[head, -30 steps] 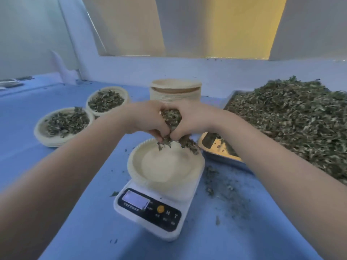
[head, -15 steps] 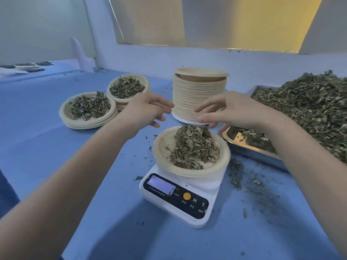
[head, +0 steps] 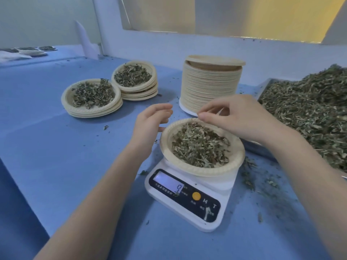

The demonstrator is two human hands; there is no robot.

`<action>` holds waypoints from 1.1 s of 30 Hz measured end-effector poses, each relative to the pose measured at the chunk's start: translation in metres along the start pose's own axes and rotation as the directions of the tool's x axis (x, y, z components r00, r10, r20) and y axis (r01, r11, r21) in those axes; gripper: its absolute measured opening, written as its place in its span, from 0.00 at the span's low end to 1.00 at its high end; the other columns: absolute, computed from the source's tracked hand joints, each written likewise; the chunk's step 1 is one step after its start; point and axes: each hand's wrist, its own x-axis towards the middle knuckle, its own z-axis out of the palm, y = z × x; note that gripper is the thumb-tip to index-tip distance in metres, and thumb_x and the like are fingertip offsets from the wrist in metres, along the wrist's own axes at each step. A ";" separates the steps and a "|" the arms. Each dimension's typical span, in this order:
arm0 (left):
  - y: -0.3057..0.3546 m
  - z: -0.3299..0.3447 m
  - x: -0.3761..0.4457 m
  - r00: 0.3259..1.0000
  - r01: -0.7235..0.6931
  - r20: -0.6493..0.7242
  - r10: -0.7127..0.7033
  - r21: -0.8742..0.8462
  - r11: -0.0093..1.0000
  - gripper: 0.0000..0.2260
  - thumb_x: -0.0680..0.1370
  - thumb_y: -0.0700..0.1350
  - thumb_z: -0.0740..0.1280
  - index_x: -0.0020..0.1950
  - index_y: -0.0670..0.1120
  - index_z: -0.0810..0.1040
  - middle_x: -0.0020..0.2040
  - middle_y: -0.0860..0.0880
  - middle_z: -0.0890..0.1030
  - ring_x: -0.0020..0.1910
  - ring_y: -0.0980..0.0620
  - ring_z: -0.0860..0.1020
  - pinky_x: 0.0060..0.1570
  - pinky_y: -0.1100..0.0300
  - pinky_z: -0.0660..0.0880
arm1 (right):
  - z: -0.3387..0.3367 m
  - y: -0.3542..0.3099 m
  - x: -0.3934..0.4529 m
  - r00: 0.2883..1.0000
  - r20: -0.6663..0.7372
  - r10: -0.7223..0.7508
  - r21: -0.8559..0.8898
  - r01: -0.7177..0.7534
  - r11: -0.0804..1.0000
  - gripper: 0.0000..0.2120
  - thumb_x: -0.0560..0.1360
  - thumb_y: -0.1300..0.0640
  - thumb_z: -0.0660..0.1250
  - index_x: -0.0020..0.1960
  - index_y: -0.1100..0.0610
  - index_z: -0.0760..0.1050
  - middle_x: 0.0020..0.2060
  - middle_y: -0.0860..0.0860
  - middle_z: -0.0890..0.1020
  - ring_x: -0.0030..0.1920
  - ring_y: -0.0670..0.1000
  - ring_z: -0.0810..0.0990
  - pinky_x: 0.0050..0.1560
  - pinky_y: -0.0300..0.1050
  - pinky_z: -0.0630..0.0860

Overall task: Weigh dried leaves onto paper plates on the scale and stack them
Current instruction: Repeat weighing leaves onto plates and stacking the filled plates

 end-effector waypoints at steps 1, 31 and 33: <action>-0.001 -0.002 0.000 1.000 0.013 0.007 -0.013 -0.001 1.000 0.09 0.77 0.41 0.64 0.54 0.48 0.80 0.55 0.48 0.81 0.50 0.52 0.77 0.43 0.63 0.74 | -0.002 0.001 0.000 1.000 -0.016 0.006 0.010 -0.006 1.000 0.04 0.72 0.41 0.67 0.43 0.38 0.79 0.38 0.35 0.80 0.41 0.32 0.76 0.41 0.30 0.70; -0.009 -0.004 -0.002 0.999 0.016 0.029 -0.017 0.020 1.000 0.10 0.77 0.42 0.64 0.56 0.46 0.80 0.48 0.54 0.80 0.41 0.56 0.76 0.33 0.71 0.73 | -0.017 -0.015 -0.010 0.985 -0.167 -0.047 0.114 0.067 0.991 0.08 0.70 0.56 0.72 0.41 0.42 0.79 0.36 0.39 0.81 0.28 0.34 0.74 0.31 0.24 0.67; -0.010 -0.004 -0.002 1.000 0.016 0.025 -0.016 0.024 1.000 0.10 0.77 0.42 0.64 0.56 0.46 0.80 0.48 0.54 0.80 0.41 0.56 0.76 0.33 0.72 0.73 | -0.018 -0.016 -0.010 0.976 -0.214 -0.043 0.126 0.071 0.990 0.08 0.70 0.53 0.72 0.41 0.40 0.78 0.41 0.41 0.81 0.32 0.35 0.74 0.35 0.25 0.67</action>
